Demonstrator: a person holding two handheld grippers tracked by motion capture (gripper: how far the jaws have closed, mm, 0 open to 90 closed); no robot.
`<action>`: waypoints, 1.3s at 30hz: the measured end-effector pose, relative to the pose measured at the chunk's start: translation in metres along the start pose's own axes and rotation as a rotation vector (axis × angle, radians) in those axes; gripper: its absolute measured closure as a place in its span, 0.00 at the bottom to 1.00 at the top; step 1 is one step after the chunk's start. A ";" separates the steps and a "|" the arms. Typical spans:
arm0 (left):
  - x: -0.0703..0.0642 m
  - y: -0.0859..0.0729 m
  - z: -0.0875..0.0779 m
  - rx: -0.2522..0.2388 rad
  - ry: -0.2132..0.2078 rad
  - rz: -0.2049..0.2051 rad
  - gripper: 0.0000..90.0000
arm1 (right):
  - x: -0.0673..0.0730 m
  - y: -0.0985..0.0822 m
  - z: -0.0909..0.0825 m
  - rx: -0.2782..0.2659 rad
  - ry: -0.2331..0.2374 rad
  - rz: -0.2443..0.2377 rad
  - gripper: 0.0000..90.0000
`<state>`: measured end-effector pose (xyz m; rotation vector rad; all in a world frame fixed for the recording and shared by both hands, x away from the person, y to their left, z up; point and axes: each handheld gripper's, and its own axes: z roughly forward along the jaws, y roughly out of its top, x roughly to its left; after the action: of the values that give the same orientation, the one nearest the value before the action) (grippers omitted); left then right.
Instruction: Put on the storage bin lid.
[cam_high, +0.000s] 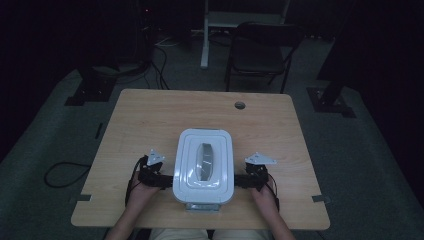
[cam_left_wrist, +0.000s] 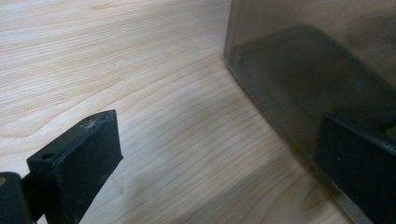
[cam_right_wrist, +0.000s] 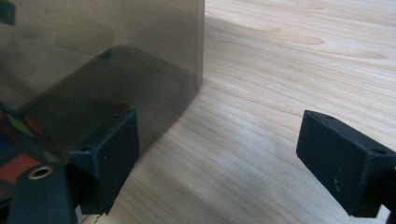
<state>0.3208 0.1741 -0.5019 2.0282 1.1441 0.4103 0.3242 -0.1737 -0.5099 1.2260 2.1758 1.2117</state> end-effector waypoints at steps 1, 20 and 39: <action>-0.002 0.001 0.001 0.002 -0.002 0.005 0.02 | -0.002 0.000 -0.001 0.005 -0.003 -0.003 0.15; -0.029 0.029 0.032 0.013 -0.078 0.073 0.02 | -0.037 -0.012 -0.026 0.014 -0.061 0.065 0.16; -0.036 0.037 0.046 -0.003 -0.119 0.079 0.03 | -0.056 -0.017 -0.034 0.019 -0.059 0.095 0.15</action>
<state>0.3498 0.1113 -0.5012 2.0712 0.9935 0.3256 0.3245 -0.2409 -0.5101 1.3688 2.1129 1.1791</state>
